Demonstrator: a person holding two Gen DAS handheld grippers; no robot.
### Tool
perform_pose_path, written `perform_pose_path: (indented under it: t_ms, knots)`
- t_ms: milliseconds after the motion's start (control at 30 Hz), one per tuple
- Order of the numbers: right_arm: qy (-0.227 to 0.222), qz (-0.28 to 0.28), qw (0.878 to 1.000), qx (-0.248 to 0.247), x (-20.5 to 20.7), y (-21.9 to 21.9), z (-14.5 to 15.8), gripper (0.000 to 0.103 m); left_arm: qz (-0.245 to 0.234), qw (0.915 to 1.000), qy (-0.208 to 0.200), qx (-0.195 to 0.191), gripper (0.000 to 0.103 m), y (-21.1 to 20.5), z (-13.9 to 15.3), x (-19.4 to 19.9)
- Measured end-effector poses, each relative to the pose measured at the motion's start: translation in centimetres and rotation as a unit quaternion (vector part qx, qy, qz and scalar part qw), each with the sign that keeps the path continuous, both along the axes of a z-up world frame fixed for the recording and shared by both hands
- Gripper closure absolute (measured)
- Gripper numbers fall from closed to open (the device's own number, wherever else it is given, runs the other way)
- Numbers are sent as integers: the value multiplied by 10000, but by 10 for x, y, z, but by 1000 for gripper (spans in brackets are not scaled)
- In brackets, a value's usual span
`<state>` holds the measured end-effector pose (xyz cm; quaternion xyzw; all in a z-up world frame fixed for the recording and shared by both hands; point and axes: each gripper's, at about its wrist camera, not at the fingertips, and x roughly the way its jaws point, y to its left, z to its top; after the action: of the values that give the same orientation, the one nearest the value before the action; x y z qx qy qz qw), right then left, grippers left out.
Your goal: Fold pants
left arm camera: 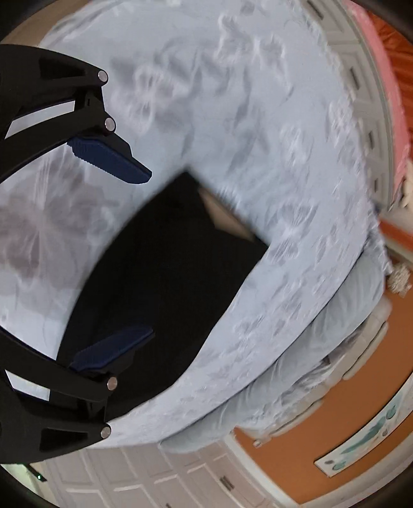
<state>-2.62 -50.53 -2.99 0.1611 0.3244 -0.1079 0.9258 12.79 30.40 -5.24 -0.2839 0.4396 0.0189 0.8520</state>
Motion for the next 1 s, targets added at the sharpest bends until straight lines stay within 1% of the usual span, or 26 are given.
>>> perform_pose_path:
  t_ms: [67,133,167,200,233,267,300,333,367,400,467,500,533,567,600,633,667,700,767,800,833,867,900,933,967,1000]
  knots:
    - [-217,202,9993,208,1,20,5,38,-143,9987,321,-364,15,-15,-16,18]
    - [-310,446,9982,253,5,44,9,38,-157,9960,609,-642,18,-22,-33,28]
    - [-322,558,9976,249,6,54,8,38,-146,9938,774,-779,32,-24,-45,37]
    - [-318,673,9969,241,11,64,8,38,-102,9921,921,-848,58,-26,-54,39]
    - [-301,784,9961,256,15,75,8,38,-34,9885,1096,-1037,77,-24,-66,42]
    - [-286,842,9957,274,17,83,6,38,83,9824,1298,-1340,95,-20,-78,44]
    - [-278,854,9956,280,18,89,5,38,104,9792,1249,-1598,99,-15,-79,43]
    - [-253,875,9953,337,20,94,3,38,121,9794,1141,-1663,99,-11,-74,39]
    - [-232,883,9951,388,20,97,2,38,74,9818,983,-1623,99,-8,-65,34]
    - [-226,876,9950,420,19,98,1,38,-71,9878,690,-1396,99,-7,-44,27]
    - [-242,868,9948,480,14,97,-3,38,-171,9943,374,-987,99,3,-14,13]
    - [-219,832,9953,445,13,96,-7,38,-173,9950,406,-891,98,6,-11,9]
    - [-135,778,9961,389,14,96,-12,38,-155,9956,602,-706,98,11,-14,10]
    - [89,606,9976,317,18,92,-24,38,-156,9952,848,-455,95,11,-23,14]
    - [194,502,9978,383,18,90,-31,38,-174,9934,1107,-244,95,12,-35,19]
    - [274,421,9970,581,19,85,-36,37,-152,9921,1227,-200,95,12,-41,21]
    - [292,416,9948,887,19,81,-39,37,-91,9920,1209,-346,94,9,-45,18]
    - [274,476,9926,1079,19,81,-38,37,-44,9932,1098,-396,93,8,-41,14]
    - [321,593,9904,1207,25,88,-34,37,231,9954,914,-197,93,5,-30,6]
    - [372,651,9887,1296,29,91,-33,37,396,9953,872,-110,90,5,-26,3]
    - [433,735,9848,1516,38,95,-34,37,684,9942,835,4,87,4,-20,-2]
    - [486,766,9818,1671,46,97,-36,37,937,9920,827,172,81,0,-11,-8]
    - [554,774,9782,1848,55,99,-39,37,1071,9903,836,296,73,-3,-4,-11]
    - [594,737,9740,2057,68,102,-45,37,1202,9889,779,402,70,-11,5,-15]
    - [639,689,9708,2209,77,105,-50,37,1197,9898,596,491,66,-23,15,-16]
    - [697,679,9688,2278,85,111,-55,37,1135,9907,457,601,57,-32,23,-21]
